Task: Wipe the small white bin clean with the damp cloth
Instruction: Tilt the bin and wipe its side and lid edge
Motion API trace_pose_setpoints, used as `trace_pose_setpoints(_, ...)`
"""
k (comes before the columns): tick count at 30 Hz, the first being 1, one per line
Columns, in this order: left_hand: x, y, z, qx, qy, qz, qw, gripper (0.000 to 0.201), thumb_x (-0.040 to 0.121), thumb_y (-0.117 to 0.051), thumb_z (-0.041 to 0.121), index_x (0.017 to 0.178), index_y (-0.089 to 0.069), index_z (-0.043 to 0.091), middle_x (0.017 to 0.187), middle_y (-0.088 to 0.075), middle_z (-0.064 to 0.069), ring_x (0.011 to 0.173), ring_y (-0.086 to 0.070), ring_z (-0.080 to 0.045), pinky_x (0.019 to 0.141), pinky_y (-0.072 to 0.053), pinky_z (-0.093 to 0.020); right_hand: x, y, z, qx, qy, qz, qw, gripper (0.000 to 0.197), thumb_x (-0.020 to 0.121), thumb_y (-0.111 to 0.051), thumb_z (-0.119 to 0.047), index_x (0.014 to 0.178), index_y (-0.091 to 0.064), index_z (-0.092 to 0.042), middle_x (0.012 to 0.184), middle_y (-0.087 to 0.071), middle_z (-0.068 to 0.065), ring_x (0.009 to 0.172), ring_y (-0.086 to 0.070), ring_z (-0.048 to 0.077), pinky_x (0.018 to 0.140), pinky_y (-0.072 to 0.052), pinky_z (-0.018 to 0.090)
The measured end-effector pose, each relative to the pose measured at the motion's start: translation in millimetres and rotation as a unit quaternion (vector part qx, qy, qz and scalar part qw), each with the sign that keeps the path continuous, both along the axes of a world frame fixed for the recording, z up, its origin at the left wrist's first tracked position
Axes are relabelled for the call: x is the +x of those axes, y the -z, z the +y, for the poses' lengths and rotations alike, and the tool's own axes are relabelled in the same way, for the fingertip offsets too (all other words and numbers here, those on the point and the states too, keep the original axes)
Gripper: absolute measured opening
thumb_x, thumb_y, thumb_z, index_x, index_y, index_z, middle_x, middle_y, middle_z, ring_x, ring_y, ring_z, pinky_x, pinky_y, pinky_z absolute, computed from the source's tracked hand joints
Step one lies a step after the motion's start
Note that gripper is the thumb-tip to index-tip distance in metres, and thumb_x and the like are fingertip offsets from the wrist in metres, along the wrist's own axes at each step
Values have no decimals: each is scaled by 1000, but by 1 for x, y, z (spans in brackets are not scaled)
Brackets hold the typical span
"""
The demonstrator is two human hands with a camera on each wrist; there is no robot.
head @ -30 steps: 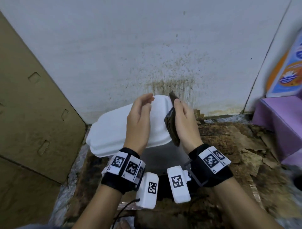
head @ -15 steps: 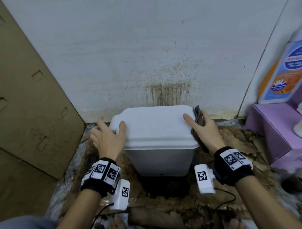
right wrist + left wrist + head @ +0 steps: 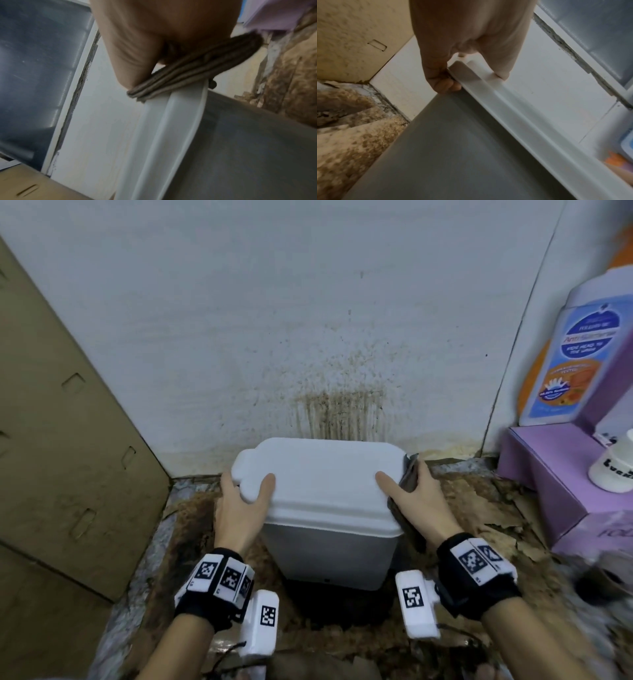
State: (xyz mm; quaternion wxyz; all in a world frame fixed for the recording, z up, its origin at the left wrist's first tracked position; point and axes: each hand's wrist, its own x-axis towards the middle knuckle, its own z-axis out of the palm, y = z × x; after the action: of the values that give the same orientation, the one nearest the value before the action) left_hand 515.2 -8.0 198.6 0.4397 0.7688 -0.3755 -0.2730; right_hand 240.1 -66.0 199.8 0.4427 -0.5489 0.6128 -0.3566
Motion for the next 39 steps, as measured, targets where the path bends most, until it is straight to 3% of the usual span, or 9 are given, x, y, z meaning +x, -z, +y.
trace_pose_setpoints(7, 11, -10, -29, -36, 53, -9, 998, 84, 91, -57, 65, 158, -22, 29, 162, -32, -7, 145, -35, -31, 115, -35, -51, 48, 3, 76, -14, 188, -59, 980, 89, 86, -70, -47, 152, -18, -19, 142, -28, 15, 133, -25, 34, 102, -36, 44)
trace_pose_setpoints(10, 8, -2, -28, -15, 72, 22, 997, 91, 82, -56, 76, 156, -25, 32, 159, -31, -9, 145, -35, -33, 115, -36, -54, 71, 16, 97, -24, 214, -50, 975, 97, 88, -68, -45, 156, -6, -16, 141, -23, 12, 128, -21, 28, 89, -30, 35)
trace_pose_setpoints(12, 4, 2, -24, -13, 71, 34, 997, 95, 78, -53, 80, 154, -27, 32, 157, -32, -11, 145, -34, -33, 116, -35, -55, 75, 19, 102, -32, 227, -57, 972, 97, 90, -66, -45, 158, -3, -15, 143, -21, 11, 127, -20, 26, 95, -31, 38)
trace_pose_setpoints(17, -18, 5, -9, -21, 29, 16, 999, 73, 99, -47, 59, 159, -18, 28, 164, -16, -14, 144, -31, -31, 110, -33, -41, 58, 22, 87, -50, 235, -95, 966, 75, 101, -50, -37, 159, -9, -15, 148, -21, 11, 131, -19, 23, 103, -27, 34)
trace_pose_setpoints(19, -31, 3, 0, -29, 9, 13, 999, 72, 100, -46, 58, 159, -16, 30, 162, -18, -13, 132, -41, -30, 99, -35, -35, 46, 19, 78, -48, 216, -105, 969, 66, 104, -45, -35, 159, -12, -16, 151, -20, 10, 135, -18, 22, 99, -23, 30)
trace_pose_setpoints(23, -52, 1, 15, -74, -13, 79, 994, 79, 102, -52, 45, 161, -6, 21, 163, -21, -6, 138, -37, -21, 101, -33, -28, 20, 15, 53, -45, 156, -89, 983, 58, 105, -41, -33, 157, -24, -16, 150, -30, 10, 140, -21, 27, 98, -25, 32)
trace_pose_setpoints(27, -77, 10, 26, -111, 3, 137, 984, 80, 98, -61, 40, 158, -13, 18, 152, -44, 3, 130, -48, -12, 101, -40, -29, 4, 13, 18, -15, 77, -51, 996, 65, 91, -46, -62, 144, -41, -25, 135, -50, 11, 134, -39, 32, 105, -36, 49)
trace_pose_setpoints(31, -100, 20, 36, -125, 1, 175, 977, 85, 94, -67, 39, 156, -11, 23, 143, -47, 10, 119, -54, -3, 100, -45, -27, -14, 7, -3, -5, -37, -67, 997, 78, 85, -60, -68, 148, -43, -26, 134, -55, -10, 125, -53, 14, 107, -43, 41)
trace_pose_setpoints(39, -98, 24, 37, -163, 18, 161, 973, 94, 84, -76, 47, 155, -16, 35, 147, -48, 15, 127, -53, -1, 107, -47, -33, -19, -2, -3, -4, -153, -60, 986, 50, 86, -71, -53, 131, -57, -37, 125, -64, -21, 115, -62, 4, 99, -52, 33)
